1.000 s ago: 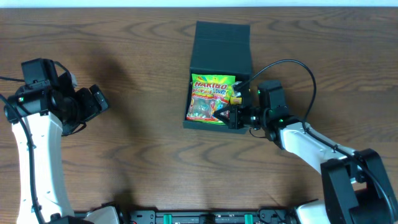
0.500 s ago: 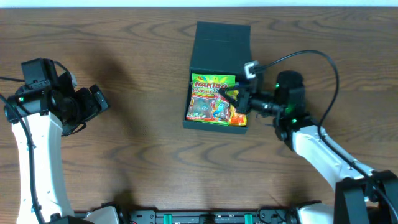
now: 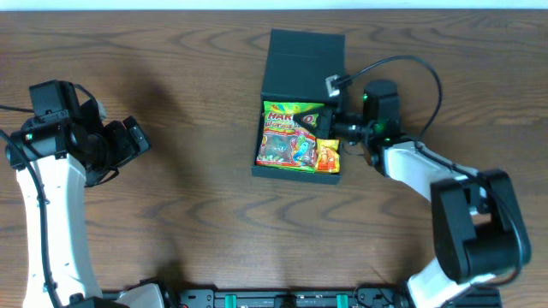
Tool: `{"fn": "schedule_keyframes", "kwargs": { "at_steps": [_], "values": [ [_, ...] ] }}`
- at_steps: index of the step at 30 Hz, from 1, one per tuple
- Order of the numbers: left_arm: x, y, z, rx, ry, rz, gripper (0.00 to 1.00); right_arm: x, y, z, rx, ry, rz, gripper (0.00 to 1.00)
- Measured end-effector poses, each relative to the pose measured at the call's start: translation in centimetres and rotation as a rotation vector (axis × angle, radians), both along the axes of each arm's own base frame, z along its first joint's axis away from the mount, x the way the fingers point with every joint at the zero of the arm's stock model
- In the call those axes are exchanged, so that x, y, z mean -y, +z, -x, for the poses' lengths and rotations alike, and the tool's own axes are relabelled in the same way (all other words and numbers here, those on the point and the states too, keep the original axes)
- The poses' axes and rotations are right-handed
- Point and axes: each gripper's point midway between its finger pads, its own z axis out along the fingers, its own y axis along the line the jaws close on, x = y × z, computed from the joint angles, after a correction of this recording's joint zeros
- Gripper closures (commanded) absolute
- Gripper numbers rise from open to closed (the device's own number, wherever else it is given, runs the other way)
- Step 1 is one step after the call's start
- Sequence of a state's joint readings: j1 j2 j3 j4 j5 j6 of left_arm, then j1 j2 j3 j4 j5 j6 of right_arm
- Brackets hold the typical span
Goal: Pack container
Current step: 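Press the Haribo bag flat inside the box with the right gripper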
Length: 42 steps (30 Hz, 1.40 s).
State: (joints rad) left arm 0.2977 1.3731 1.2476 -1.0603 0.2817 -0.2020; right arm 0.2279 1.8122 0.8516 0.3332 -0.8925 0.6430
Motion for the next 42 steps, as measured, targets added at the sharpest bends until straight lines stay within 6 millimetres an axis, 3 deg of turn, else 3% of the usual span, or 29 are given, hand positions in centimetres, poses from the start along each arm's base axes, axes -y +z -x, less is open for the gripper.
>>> {"fn": "schedule_keyframes", "kwargs": {
  "at_steps": [4, 12, 17, 23, 25, 31, 36, 42],
  "values": [
    [0.0, 0.0, 0.0, 0.000, 0.000, 0.000, 0.05, 0.1, -2.5, 0.7, -0.077, -0.006, 0.053, 0.98],
    [0.0, 0.0, 0.0, 0.000, 0.000, 0.000, 0.05, -0.1, -2.7, 0.5, -0.044, 0.001, 0.095, 0.99],
    [0.0, 0.0, 0.0, 0.000, -0.001, 0.000, 0.05, -0.4, -1.6, 0.2, -0.021, 0.014, 0.081, 0.98],
    [0.0, 0.0, 0.0, 0.000, -0.001, 0.000, 0.05, -0.9, 2.5, -1.6, 0.121, 0.014, 0.043, 0.98],
    [0.0, 0.0, 0.0, 0.000, 0.000, 0.000, 0.05, -0.9, 2.9, -1.9, 0.136, 0.008, 0.044, 0.98],
    [0.0, 0.0, 0.0, 0.000, 0.000, 0.000, 0.05, -0.2, 1.2, -2.2, 0.101, -0.031, 0.100, 0.99],
    [0.0, 0.0, 0.0, -0.001, 0.000, 0.000, 0.05, 1.0, -2.8, -2.2, 0.015, -0.079, 0.208, 0.99],
    [0.0, 0.0, 0.0, 0.000, -0.001, 0.000, 0.05, 1.7, -2.9, -3.3, 0.046, -0.122, 0.256, 0.98]
  ]
}}
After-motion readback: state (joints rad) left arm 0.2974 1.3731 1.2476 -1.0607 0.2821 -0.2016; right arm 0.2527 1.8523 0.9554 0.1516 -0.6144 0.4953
